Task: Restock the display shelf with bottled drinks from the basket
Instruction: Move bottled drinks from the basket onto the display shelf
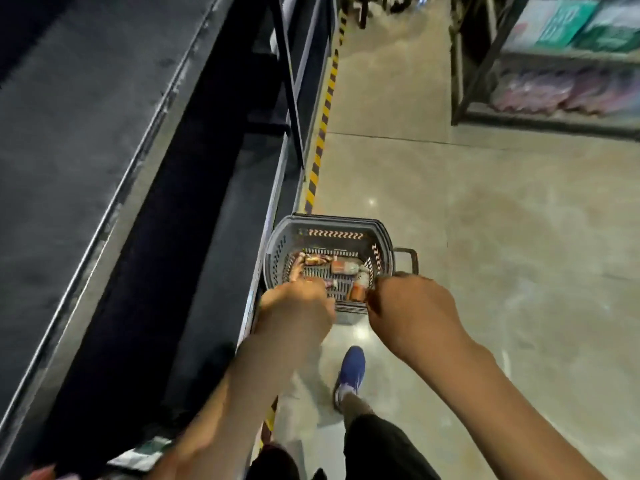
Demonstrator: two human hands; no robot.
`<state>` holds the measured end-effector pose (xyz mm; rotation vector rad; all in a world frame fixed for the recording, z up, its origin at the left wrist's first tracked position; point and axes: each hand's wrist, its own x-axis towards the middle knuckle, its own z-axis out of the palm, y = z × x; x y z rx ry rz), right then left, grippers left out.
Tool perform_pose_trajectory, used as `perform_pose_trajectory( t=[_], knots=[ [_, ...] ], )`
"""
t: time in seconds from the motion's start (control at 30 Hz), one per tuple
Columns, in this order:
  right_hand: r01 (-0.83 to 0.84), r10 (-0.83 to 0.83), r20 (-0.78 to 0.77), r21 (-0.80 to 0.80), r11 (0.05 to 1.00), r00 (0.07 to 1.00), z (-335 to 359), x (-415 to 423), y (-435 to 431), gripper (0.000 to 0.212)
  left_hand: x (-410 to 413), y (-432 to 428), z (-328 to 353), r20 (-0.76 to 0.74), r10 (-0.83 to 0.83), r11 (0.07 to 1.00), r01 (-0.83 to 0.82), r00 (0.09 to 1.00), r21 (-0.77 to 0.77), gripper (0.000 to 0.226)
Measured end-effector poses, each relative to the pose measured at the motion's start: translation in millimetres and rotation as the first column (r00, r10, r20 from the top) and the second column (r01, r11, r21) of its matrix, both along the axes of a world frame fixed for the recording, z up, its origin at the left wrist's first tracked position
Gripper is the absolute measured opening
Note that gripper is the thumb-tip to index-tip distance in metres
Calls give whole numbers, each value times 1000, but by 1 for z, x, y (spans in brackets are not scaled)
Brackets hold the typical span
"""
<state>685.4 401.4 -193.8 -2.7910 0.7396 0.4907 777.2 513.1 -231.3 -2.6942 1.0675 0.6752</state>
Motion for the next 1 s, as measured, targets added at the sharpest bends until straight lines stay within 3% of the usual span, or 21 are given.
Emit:
perform_pose_trajectory(
  t=[0.17, 0.23, 0.37, 0.47, 0.57, 0.67, 0.77, 0.9, 1.0],
  knots=[
    [2, -2, -88, 2, 1000, 996, -115, 72, -61, 25, 75, -70, -116, -179, -46, 992, 67, 983, 111, 31],
    [32, -29, -188, 14, 999, 982, -178, 98, -82, 27, 102, -92, -179, -202, -98, 976, 134, 974, 174, 31],
    [111, -75, -434, 59, 992, 898, -333, 137, -114, 62, 145, -128, -321, -289, -145, 961, 205, 946, 188, 30],
    [281, -189, -480, 126, 951, 856, -459, 155, -130, 69, 171, -141, -443, -381, -175, 932, 278, 908, 233, 40],
    [557, -391, -485, 264, 787, 782, -575, 166, -136, 61, 186, -142, -559, -434, -129, 905, 285, 892, 316, 49],
    [781, -598, -506, 340, 524, 621, -674, 175, -137, 57, 195, -138, -655, -425, -87, 900, 253, 901, 354, 57],
    [898, -761, -488, 322, 298, 427, -750, 181, -141, 81, 202, -135, -732, -360, -60, 913, 197, 931, 357, 68],
    [922, -841, -389, 246, 299, 376, -819, 188, -142, 105, 213, -133, -810, -291, -62, 917, 169, 955, 360, 88],
    [947, -889, -331, 152, 282, 318, -856, 200, -145, 109, 220, -136, -856, -273, -107, 919, 199, 956, 339, 82]
  ],
)
